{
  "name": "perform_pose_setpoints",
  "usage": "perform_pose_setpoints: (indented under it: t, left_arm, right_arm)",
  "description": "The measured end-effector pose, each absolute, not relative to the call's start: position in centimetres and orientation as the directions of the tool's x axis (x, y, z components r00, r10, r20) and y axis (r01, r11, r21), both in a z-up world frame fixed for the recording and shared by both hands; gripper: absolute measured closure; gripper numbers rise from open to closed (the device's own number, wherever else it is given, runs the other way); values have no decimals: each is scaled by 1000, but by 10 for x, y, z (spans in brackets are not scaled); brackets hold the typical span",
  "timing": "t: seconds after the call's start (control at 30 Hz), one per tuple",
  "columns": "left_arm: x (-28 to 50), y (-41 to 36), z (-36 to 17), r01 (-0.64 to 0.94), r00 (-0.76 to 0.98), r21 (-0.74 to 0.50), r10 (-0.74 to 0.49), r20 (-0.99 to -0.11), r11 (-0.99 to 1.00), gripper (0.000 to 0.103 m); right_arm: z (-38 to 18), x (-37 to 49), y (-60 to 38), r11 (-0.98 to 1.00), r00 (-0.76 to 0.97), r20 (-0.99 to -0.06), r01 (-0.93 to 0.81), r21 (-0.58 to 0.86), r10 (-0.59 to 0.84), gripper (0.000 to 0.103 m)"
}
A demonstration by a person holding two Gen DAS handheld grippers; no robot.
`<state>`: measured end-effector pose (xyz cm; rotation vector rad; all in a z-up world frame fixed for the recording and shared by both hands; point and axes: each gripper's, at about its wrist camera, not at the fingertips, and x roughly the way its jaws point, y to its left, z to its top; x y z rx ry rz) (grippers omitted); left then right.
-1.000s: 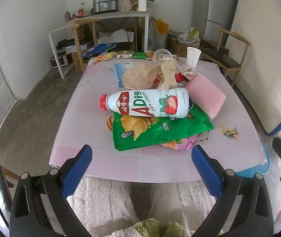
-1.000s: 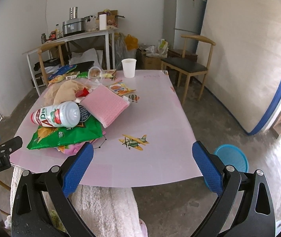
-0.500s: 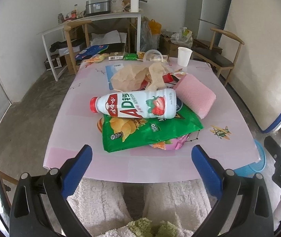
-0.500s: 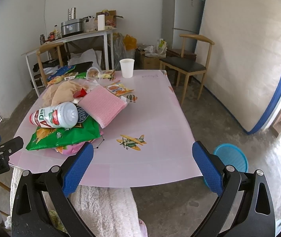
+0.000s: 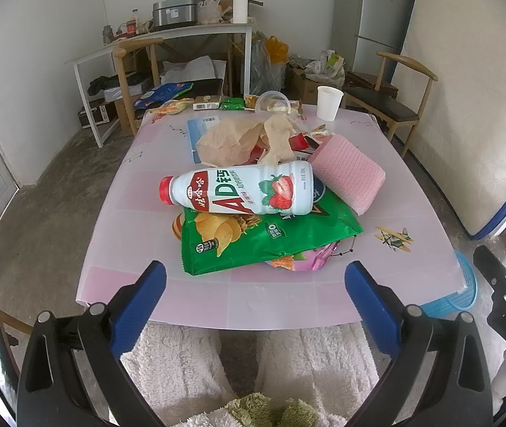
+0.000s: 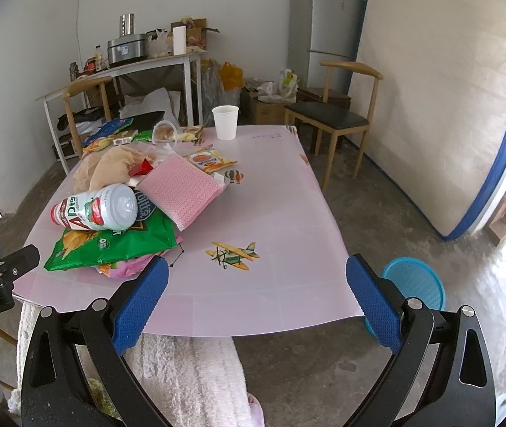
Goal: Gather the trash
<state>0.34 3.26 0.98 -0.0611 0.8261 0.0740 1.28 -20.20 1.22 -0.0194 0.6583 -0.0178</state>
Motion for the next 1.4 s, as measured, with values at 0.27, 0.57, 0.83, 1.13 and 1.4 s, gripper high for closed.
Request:
perform_pose_setpoints:
  t: [0.27, 0.57, 0.83, 1.13, 1.4]
  left_arm:
    - [4, 33, 10, -86, 674, -29, 37, -738, 996, 5]
    - [4, 32, 10, -88, 674, -29, 38, -737, 996, 5]
    - [4, 32, 10, -88, 674, -30, 38, -738, 996, 5]
    - [4, 35, 8, -93, 665, -30, 40, -745, 995, 5]
    - [15, 56, -3, -77, 659, -50, 13, -752, 996, 5]
  right_arm:
    - [12, 13, -202, 1000, 791, -611, 10, -24, -23, 8]
    - [12, 13, -203, 1000, 791, -612, 9, -22, -21, 8]
    - [12, 12, -203, 1000, 790, -612, 8, -21, -19, 8]
    - [9, 14, -201, 1000, 788, -616, 8, -17, -16, 8]
    - [3, 28, -194, 999, 766, -641, -18, 37, 38, 8]
